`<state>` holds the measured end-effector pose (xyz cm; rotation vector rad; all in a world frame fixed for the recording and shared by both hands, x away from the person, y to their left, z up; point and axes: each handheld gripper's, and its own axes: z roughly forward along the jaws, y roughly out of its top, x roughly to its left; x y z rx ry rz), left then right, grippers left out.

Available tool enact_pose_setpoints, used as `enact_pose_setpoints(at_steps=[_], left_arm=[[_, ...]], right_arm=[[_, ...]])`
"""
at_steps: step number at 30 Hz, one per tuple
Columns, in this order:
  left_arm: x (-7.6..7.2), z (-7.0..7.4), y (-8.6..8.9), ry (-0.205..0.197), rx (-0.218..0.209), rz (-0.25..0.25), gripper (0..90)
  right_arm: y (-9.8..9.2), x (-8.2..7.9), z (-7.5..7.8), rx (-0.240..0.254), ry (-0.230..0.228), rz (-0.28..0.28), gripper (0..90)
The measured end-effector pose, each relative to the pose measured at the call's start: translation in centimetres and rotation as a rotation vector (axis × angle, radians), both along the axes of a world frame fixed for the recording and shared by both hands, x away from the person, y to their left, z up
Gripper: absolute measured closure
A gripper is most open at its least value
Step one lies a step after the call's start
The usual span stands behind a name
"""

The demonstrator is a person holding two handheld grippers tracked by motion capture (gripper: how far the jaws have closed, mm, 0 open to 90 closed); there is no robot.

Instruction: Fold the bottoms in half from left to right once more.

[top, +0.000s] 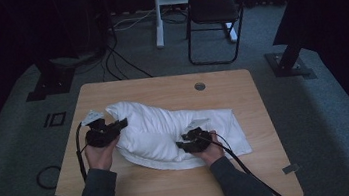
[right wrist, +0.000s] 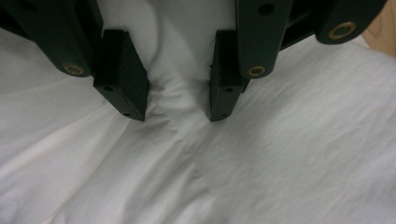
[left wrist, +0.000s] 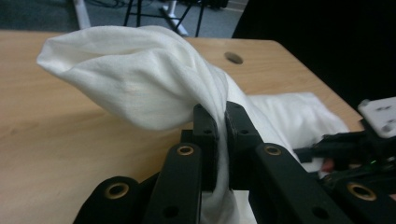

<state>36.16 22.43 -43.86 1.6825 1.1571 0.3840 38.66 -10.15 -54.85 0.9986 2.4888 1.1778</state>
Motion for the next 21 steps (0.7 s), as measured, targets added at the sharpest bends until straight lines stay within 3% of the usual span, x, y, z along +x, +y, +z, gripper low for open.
enact_pose_setpoints(at_steps=[3, 10, 15, 16, 18, 19, 21], left_arm=[[0.1, 0.7, -1.0, -0.021, -0.001, -0.022, 85.6], [0.5, 2.3, -2.9, -0.061, -0.035, -0.082, 85.6], [0.6, 3.0, -4.4, -0.084, -0.028, -0.118, 85.5], [0.6, 3.0, -4.5, -0.086, -0.029, -0.122, 85.5], [0.6, 3.1, -4.5, -0.088, -0.028, -0.126, 85.5], [0.6, 3.1, -4.5, -0.088, -0.023, -0.125, 85.6], [0.7, 3.1, -4.4, -0.084, -0.027, -0.123, 85.5]], right_arm=[[0.2, -0.1, 0.0, -0.010, -0.012, -0.002, 57.0], [1.6, 0.2, -0.4, 0.027, -0.024, 0.003, 57.3], [3.0, 0.7, -0.1, 0.047, -0.026, 0.086, 53.6], [2.7, 0.6, 0.3, 0.050, -0.027, 0.104, 49.5], [1.6, 0.1, 1.2, 0.079, -0.081, 0.111, 46.0], [0.9, -0.3, 1.5, 0.103, -0.114, 0.093, 45.7], [-0.3, -0.5, 1.8, 0.111, -0.126, 0.032, 45.5]])
